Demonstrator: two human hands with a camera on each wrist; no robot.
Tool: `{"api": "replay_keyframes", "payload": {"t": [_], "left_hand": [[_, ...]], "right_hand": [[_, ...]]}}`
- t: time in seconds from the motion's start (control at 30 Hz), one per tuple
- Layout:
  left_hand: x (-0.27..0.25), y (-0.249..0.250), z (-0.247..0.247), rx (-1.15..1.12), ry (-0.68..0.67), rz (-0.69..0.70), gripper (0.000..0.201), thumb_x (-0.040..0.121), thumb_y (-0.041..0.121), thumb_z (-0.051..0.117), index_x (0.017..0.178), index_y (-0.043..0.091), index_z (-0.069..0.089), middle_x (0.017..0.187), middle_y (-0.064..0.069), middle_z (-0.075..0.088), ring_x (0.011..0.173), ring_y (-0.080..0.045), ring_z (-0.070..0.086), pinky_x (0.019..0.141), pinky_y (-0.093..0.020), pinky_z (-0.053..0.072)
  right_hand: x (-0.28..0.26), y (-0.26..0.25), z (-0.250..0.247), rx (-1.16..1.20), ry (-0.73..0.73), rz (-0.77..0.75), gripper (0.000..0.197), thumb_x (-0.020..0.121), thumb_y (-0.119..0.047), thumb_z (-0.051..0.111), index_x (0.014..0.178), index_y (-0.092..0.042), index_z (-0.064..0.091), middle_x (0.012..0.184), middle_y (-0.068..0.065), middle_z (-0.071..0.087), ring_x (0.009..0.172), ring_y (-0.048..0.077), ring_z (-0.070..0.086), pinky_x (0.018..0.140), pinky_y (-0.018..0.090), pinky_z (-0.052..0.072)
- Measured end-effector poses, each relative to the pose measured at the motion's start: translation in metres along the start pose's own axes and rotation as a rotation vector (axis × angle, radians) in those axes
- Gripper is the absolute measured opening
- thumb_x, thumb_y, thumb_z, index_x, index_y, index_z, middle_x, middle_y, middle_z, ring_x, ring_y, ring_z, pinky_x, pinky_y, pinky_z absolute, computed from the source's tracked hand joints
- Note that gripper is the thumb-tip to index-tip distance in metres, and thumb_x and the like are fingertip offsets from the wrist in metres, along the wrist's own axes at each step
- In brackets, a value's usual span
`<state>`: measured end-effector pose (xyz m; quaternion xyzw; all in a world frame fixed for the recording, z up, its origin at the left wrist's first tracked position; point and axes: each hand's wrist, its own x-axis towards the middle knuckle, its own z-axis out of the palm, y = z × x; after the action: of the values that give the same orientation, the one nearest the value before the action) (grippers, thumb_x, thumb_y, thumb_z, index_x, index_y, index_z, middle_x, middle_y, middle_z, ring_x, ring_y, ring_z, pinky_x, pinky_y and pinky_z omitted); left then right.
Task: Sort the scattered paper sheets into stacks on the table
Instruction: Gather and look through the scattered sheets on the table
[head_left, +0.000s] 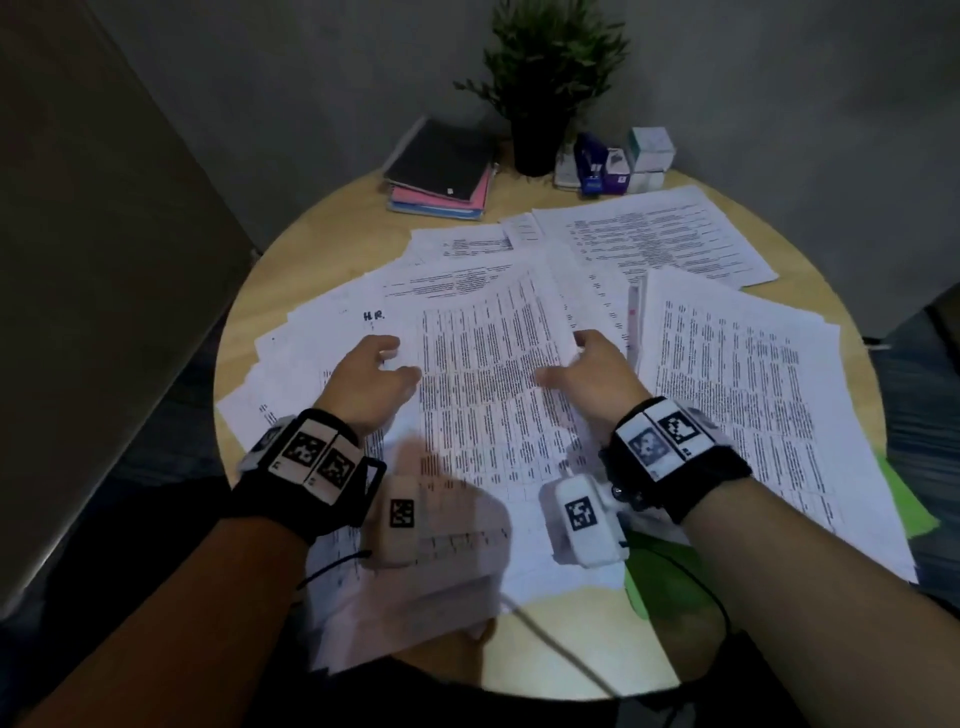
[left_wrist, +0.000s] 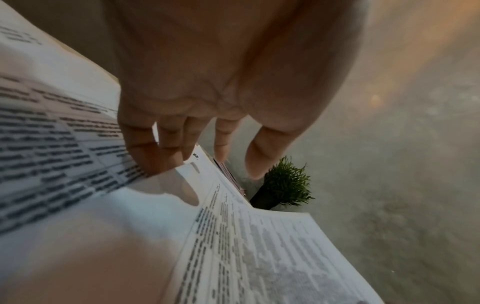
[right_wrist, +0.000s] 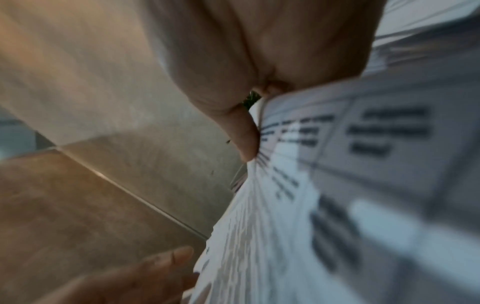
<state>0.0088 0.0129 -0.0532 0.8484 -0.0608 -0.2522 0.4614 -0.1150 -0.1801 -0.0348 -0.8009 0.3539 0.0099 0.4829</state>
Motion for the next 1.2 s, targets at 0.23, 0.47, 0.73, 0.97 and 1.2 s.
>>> {"api": "replay_keyframes", "payload": {"t": [0.23, 0.47, 0.73, 0.97, 1.2], "left_hand": [[0.018, 0.04, -0.015, 0.346, 0.001, 0.122, 0.05, 0.093, 0.021, 0.059, 0.14, 0.015, 0.042, 0.139, -0.005, 0.047, 0.108, -0.019, 0.053, 0.08, -0.022, 0.037], [0.09, 0.097, 0.018, 0.771, -0.123, 0.239, 0.062, 0.088, 0.02, 0.066, 0.143, 0.011, 0.04, 0.149, -0.011, 0.041, 0.132, -0.027, 0.044, 0.104, -0.029, 0.036], [0.105, 0.079, 0.049, 1.117, -0.246, 0.331, 0.085, 0.072, 0.046, 0.081, 0.141, 0.014, 0.042, 0.135, -0.015, 0.047, 0.122, -0.038, 0.048, 0.097, -0.044, 0.044], [0.093, 0.089, 0.022, 0.893, -0.19, 0.399, 0.013, 0.084, 0.014, 0.073, 0.087, 0.011, 0.061, 0.085, -0.01, 0.058, 0.081, -0.026, 0.054, 0.072, -0.026, 0.037], [0.044, 0.127, -0.024, 0.584, -0.003, 0.618, 0.005, 0.086, 0.008, 0.065, 0.082, 0.01, 0.066, 0.065, 0.008, 0.063, 0.061, 0.005, 0.054, 0.061, -0.015, 0.042]], "right_hand": [[-0.002, -0.011, -0.051, 0.039, 0.217, -0.161, 0.023, 0.09, -0.016, 0.062, 0.113, -0.012, 0.065, 0.095, 0.002, 0.068, 0.074, 0.016, 0.062, 0.058, 0.023, 0.046], [-0.001, 0.009, -0.095, 0.077, 0.332, -0.09, 0.015, 0.092, -0.015, 0.06, 0.105, -0.017, 0.066, 0.094, 0.007, 0.068, 0.088, 0.029, 0.065, 0.069, 0.029, 0.047], [-0.004, 0.015, -0.117, 0.055, 0.35, -0.128, 0.019, 0.092, -0.014, 0.059, 0.109, -0.017, 0.066, 0.095, 0.0, 0.067, 0.086, 0.02, 0.063, 0.071, 0.026, 0.042], [-0.007, 0.017, -0.117, 0.236, 0.294, -0.199, 0.021, 0.091, -0.012, 0.06, 0.108, -0.02, 0.069, 0.095, -0.007, 0.072, 0.085, 0.012, 0.068, 0.074, 0.027, 0.051], [-0.008, 0.012, -0.108, 0.417, 0.094, -0.201, 0.018, 0.091, -0.007, 0.059, 0.103, -0.014, 0.07, 0.098, 0.005, 0.074, 0.092, 0.024, 0.071, 0.088, 0.045, 0.053]]}}
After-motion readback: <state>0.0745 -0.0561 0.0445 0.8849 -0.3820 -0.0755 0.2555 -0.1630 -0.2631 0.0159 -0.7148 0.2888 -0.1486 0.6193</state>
